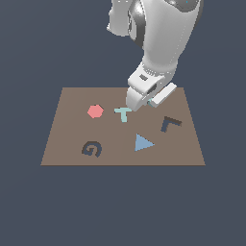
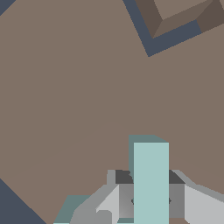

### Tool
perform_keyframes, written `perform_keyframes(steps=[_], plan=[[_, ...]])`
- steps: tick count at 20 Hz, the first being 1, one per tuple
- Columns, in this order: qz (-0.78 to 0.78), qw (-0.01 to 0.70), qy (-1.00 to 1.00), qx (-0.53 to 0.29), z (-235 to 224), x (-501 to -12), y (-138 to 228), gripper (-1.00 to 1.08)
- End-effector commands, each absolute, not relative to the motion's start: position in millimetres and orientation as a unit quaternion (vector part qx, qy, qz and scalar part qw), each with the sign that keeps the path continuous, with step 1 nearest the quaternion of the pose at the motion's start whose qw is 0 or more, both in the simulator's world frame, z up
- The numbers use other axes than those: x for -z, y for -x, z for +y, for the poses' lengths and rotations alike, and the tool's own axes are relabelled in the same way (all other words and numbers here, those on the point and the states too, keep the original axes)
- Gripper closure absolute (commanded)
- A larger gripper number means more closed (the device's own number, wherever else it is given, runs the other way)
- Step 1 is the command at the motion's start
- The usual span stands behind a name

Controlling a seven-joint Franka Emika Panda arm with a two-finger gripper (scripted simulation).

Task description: Insert a designated object into the corresponding slot on a board.

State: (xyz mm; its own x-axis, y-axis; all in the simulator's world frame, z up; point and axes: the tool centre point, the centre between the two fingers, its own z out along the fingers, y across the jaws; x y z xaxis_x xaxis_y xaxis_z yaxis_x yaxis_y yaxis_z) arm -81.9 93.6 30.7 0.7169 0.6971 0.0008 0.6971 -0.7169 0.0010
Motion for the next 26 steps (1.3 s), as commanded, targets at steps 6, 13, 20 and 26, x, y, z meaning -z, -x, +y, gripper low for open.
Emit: perform_keyframes(steps=[6,13,20,26], plan=[[0.377,0.000,-0.926,0.000,94,-30,82,1.08],[0.376,0.000,-0.927,0.000,94,-33,82,1.08],[0.356,0.000,-0.934,0.000,98,-34,80,1.08],[0.313,0.000,-0.950,0.000,106,-34,75,1.08]])
